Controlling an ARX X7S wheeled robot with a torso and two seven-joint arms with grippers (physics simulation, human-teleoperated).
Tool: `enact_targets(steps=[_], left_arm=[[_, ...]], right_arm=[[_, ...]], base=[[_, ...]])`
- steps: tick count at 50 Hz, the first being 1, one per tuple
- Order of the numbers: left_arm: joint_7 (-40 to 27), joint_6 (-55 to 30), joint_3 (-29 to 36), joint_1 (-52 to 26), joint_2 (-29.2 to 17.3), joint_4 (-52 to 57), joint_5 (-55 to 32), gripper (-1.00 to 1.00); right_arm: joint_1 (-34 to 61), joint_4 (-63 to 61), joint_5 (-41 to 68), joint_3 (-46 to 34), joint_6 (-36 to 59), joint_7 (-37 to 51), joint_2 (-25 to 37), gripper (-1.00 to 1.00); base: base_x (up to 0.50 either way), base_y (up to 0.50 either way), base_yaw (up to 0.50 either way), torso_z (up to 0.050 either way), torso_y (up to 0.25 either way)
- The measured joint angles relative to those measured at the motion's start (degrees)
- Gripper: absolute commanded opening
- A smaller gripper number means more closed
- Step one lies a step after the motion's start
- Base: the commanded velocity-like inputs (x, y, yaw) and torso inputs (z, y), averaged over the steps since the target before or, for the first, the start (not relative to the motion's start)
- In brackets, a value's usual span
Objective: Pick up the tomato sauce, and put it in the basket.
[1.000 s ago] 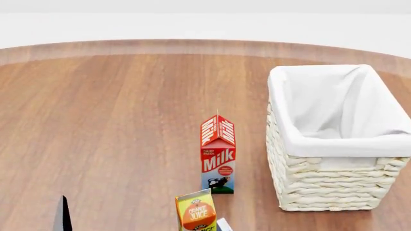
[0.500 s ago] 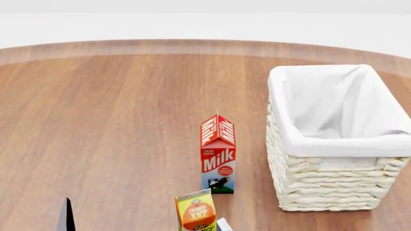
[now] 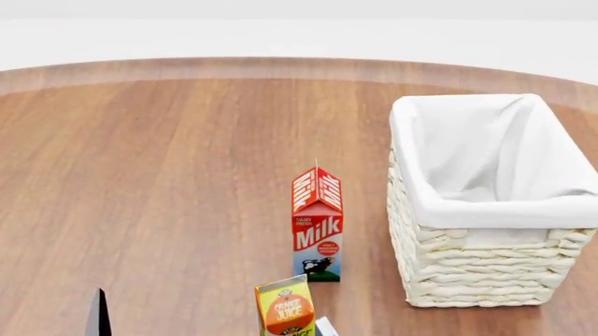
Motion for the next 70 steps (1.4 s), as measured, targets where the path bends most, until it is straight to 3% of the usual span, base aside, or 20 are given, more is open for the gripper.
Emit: enact_targets(steps=[43, 44, 60, 70], left_arm=[[-1.73, 0.7, 1.48, -0.62, -1.83, -0.77, -1.51, 1.0], [-1.77, 0.71, 1.51, -0.61, -1.87, -0.75, -1.54, 1.0], [-2.2, 0.88, 2.19, -0.76, -2.39, -0.92, -1.97, 1.0], [-2.52, 0.84, 2.54, -0.86, -2.7, -1.01, -2.17, 1.0]], right_arm=[[9.87, 8.83, -1.42, -4.64, 8.17, 2.88, 1.25, 1.0], [9.99, 8.93, -1.46, -4.72, 8.4, 2.98, 1.28, -1.0], [10.04, 8.27, -1.28, -5.71, 8.74, 4.32, 1.9, -1.0], [5.6, -5.32, -0.08, -4.14, 11.12, 6.03, 3.44, -1.0]], base=[[0.0, 0.0, 0.0, 0.0, 0.0], [0.0, 0.0, 0.0, 0.0, 0.0], [0.0, 0.0, 0.0, 0.0, 0.0], [0.0, 0.0, 0.0, 0.0, 0.0]])
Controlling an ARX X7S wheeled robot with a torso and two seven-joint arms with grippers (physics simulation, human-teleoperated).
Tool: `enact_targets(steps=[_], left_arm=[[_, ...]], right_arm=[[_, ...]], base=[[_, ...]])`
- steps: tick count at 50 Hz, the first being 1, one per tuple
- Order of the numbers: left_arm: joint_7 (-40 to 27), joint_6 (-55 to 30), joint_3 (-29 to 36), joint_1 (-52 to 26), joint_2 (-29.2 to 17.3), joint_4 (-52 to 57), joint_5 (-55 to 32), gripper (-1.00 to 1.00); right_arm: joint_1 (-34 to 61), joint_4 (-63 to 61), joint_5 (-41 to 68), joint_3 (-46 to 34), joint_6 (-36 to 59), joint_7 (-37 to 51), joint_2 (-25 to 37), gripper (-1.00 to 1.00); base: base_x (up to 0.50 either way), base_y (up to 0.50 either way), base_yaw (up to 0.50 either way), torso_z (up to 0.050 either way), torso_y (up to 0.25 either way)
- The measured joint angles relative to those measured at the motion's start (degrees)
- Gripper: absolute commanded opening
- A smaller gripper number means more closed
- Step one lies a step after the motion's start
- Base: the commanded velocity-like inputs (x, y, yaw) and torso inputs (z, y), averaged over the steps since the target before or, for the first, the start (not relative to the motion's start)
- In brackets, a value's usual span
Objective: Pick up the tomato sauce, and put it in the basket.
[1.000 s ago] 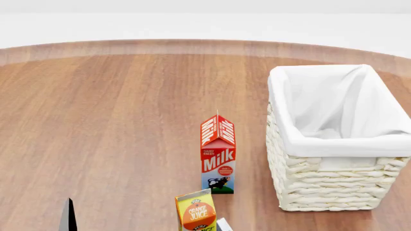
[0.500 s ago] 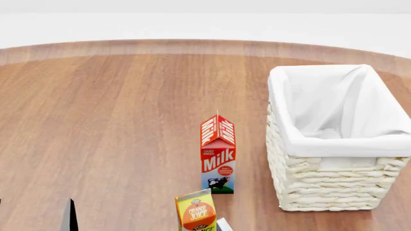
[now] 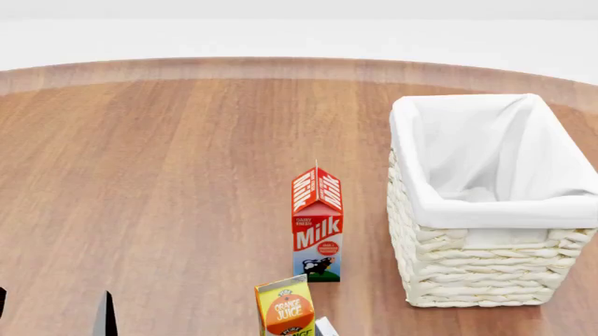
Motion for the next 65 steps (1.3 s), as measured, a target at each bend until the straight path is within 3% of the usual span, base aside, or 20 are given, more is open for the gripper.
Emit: enact_targets(steps=[17, 30, 41, 65], left_arm=[[-0.54, -0.05, 0.47, -0.14, -0.5, -0.07, -0.38, 1.0], [-0.86, 0.03, 0.84, -0.36, -0.8, -0.38, -0.64, 1.0], [-1.11, 0.17, 1.12, -0.45, -1.06, -0.62, -0.87, 1.0], [-1.56, 0.42, 1.41, -0.99, -1.43, -1.39, -1.59, 1.0]], right_arm=[[-6.32, -20.65, 2.63, 3.28, 2.5, 3.28, 2.51, -1.0], [-4.13, -30.46, 4.94, 6.32, 6.63, 5.78, 4.56, -1.0], [4.17, -33.33, 6.62, 7.83, 12.19, 8.01, 6.22, -1.0], [33.14, -29.14, 9.45, 4.95, 29.82, 10.88, 8.74, -1.0]], base=[[0.0, 0.0, 0.0, 0.0, 0.0], [0.0, 0.0, 0.0, 0.0, 0.0], [0.0, 0.0, 0.0, 0.0, 0.0], [0.0, 0.0, 0.0, 0.0, 0.0]])
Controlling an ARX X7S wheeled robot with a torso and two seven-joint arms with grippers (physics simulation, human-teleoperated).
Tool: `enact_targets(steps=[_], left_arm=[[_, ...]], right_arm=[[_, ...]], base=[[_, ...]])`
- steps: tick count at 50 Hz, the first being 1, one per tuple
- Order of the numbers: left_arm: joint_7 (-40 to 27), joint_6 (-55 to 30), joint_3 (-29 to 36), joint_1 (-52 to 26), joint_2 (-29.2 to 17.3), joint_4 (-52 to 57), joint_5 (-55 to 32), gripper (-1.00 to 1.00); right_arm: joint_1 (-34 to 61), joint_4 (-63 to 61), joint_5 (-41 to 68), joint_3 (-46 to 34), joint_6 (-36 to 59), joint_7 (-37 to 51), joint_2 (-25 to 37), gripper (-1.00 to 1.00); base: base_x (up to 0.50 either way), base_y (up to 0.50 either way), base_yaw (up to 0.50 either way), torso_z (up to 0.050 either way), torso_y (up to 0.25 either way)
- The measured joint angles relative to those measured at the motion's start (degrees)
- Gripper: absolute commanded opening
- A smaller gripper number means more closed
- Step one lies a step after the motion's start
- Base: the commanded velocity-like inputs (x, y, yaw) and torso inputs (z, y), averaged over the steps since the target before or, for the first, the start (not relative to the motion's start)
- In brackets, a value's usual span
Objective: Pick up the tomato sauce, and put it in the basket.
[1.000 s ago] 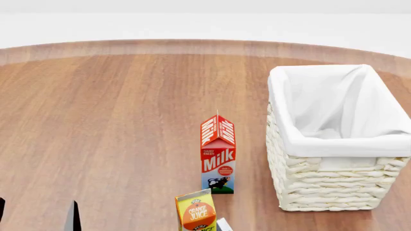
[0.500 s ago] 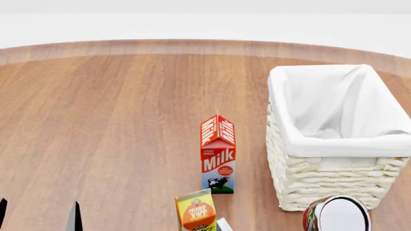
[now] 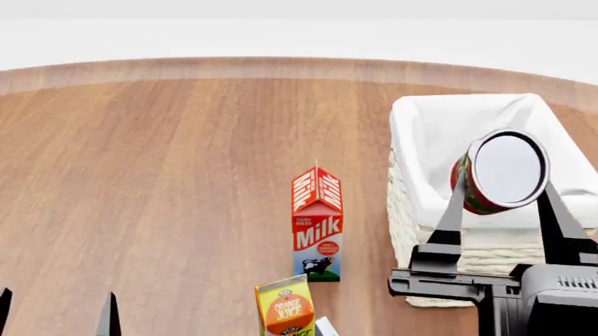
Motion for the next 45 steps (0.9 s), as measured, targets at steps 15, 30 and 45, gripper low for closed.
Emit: enact_targets(steps=[15, 30, 45], left_arm=[[-0.1, -0.02, 0.23, -0.36, -0.21, -0.5, -0.58, 1.0], [-0.31, 0.04, 0.4, -0.57, -0.42, -0.93, -0.92, 1.0], [-0.53, 0.13, 0.65, -0.78, -0.59, -1.33, -1.14, 1.0]], right_arm=[[17.9, 16.87, -0.42, -2.74, 2.78, -0.65, -0.74, -1.0], [34.96, 50.83, -3.26, -5.52, -4.95, -2.81, -3.09, -1.0], [52.79, 90.37, -6.21, -7.18, -18.84, -5.24, -5.82, -1.0]], base=[[0.0, 0.0, 0.0, 0.0, 0.001], [0.0, 0.0, 0.0, 0.0, 0.0], [0.0, 0.0, 0.0, 0.0, 0.001]])
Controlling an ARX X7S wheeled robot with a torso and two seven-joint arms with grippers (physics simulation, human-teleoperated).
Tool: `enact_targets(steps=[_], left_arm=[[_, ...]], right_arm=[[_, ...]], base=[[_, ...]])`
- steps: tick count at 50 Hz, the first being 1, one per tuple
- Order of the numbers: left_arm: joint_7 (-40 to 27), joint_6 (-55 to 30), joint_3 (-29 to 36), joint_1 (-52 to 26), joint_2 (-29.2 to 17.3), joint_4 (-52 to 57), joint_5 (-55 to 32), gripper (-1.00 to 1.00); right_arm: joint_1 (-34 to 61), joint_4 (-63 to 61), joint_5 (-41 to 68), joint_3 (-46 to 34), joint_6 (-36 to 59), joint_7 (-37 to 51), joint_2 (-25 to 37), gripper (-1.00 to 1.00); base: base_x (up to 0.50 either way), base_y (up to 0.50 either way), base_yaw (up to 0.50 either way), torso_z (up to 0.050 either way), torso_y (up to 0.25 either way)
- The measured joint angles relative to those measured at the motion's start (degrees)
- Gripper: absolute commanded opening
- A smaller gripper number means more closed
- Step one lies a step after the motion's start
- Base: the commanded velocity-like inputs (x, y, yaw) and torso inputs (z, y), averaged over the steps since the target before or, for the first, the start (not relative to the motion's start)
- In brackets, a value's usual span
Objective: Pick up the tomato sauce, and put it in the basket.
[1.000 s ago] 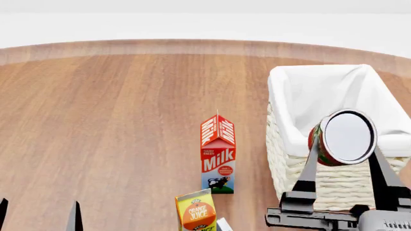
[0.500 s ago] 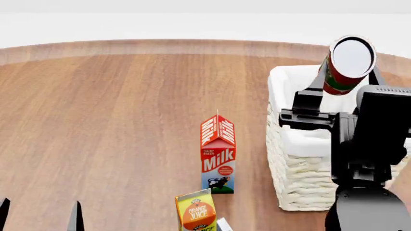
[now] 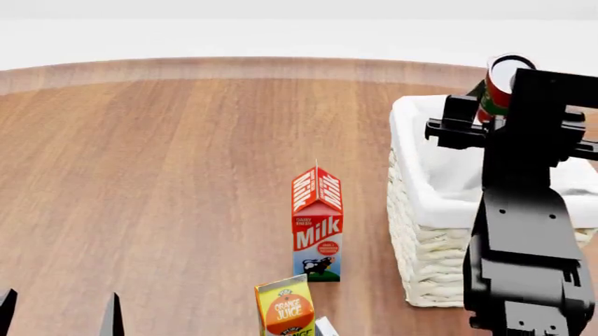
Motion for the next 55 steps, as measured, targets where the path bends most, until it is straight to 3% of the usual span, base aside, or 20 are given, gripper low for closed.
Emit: enact_targets(steps=[15, 43, 44, 55], left_arm=[[-0.19, 0.07, 0.34, -0.3, -0.13, -0.37, -0.14, 1.0], [-0.45, 0.37, 1.24, -0.54, -0.35, -1.06, -0.19, 1.0], [-0.47, 0.38, 1.24, -0.54, -0.36, -1.07, -0.21, 1.0], [-0.68, 0.51, 1.24, -0.49, -0.61, -1.01, -0.43, 1.0]], right_arm=[[6.48, 15.32, -4.08, 0.58, -0.46, 0.79, -1.05, -1.0], [4.77, 19.23, -7.17, 4.01, 2.0, 1.01, -1.18, -1.0], [4.73, 19.23, -7.22, 4.06, 2.03, 1.01, -1.19, 1.0], [4.78, 19.22, -8.2, 4.51, 1.96, 0.54, -1.16, 1.0]], base=[[0.0, 0.0, 0.0, 0.0, 0.0], [0.0, 0.0, 0.0, 0.0, 0.0], [0.0, 0.0, 0.0, 0.0, 0.0], [0.0, 0.0, 0.0, 0.0, 0.0]])
